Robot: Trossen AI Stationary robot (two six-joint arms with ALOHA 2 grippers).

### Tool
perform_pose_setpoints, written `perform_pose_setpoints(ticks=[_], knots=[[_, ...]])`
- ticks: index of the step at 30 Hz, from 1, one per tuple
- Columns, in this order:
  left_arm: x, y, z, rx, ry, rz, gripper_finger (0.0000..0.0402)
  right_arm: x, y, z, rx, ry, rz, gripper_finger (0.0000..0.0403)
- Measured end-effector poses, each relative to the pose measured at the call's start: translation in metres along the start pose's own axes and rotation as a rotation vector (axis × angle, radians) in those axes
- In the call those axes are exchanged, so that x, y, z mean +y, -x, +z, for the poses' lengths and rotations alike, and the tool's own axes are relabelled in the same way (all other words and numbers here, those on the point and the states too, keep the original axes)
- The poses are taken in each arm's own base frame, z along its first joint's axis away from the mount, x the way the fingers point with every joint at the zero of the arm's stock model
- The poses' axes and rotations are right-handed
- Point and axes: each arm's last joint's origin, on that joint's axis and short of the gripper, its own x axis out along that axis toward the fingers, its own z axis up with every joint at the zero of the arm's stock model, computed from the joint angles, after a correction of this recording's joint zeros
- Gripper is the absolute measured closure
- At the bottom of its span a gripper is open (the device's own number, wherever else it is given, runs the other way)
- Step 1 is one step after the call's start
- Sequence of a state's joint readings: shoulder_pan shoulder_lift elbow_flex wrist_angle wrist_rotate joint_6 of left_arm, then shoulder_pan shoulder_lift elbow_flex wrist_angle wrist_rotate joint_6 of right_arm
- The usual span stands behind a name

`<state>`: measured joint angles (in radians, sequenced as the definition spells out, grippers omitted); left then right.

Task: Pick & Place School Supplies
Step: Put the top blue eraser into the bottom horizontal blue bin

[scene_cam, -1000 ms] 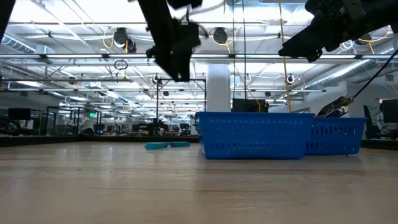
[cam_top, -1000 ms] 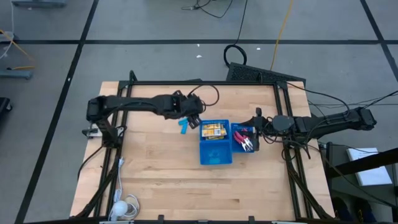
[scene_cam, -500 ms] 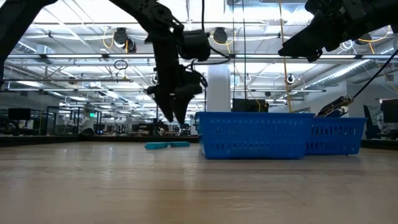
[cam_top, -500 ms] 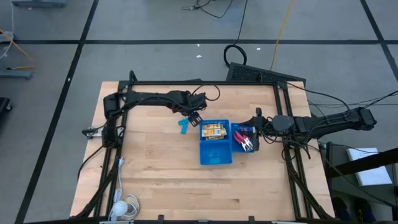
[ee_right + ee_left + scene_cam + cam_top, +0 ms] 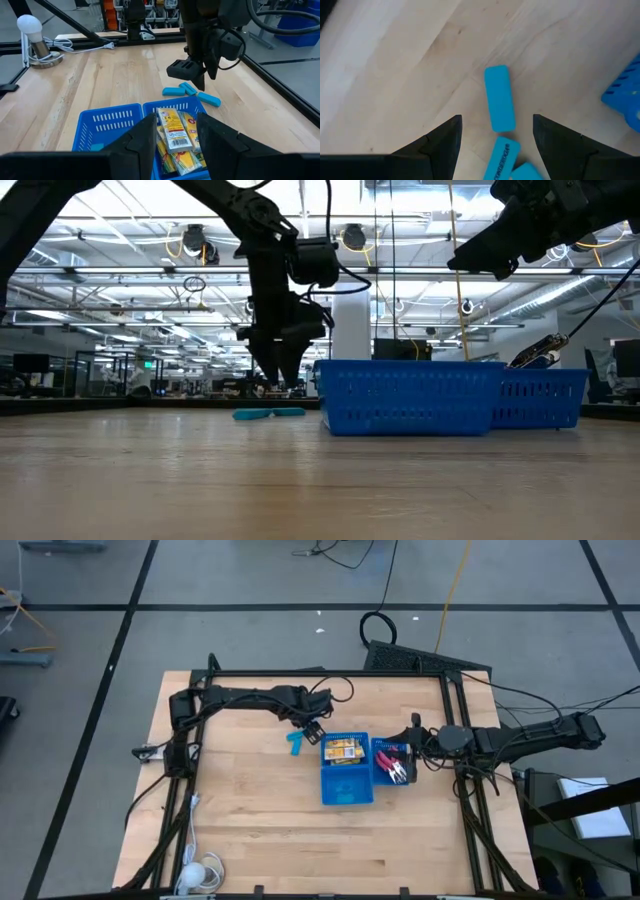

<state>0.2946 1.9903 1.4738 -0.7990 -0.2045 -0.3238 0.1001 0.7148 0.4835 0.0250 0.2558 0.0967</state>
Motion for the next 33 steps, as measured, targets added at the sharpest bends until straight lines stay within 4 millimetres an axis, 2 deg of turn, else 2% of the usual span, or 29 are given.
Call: perform_pose_setpoints(ticks=[4,13,24,33], knots=[[0.002,-0.009,0.001,0.004,0.014,-0.050,0.0158,0.000,0.000,0.000,0.000,0.000,0.000,0.0271],[0.012,-0.034,-0.010,0.051,0.043,-0.057,0.0158,0.000,0.000,0.000,0.001,0.001,0.000,0.0271],[0.012,-0.044,-0.016,0.018,0.037,-0.104,0.0158,0.000,0.000,0.000,0.000,0.003,0.000,0.0271],[0.012,-0.045,-0.018,0.029,0.015,-0.116,0.0158,0.000,0.000,0.000,0.000,0.003,0.000,0.0271]])
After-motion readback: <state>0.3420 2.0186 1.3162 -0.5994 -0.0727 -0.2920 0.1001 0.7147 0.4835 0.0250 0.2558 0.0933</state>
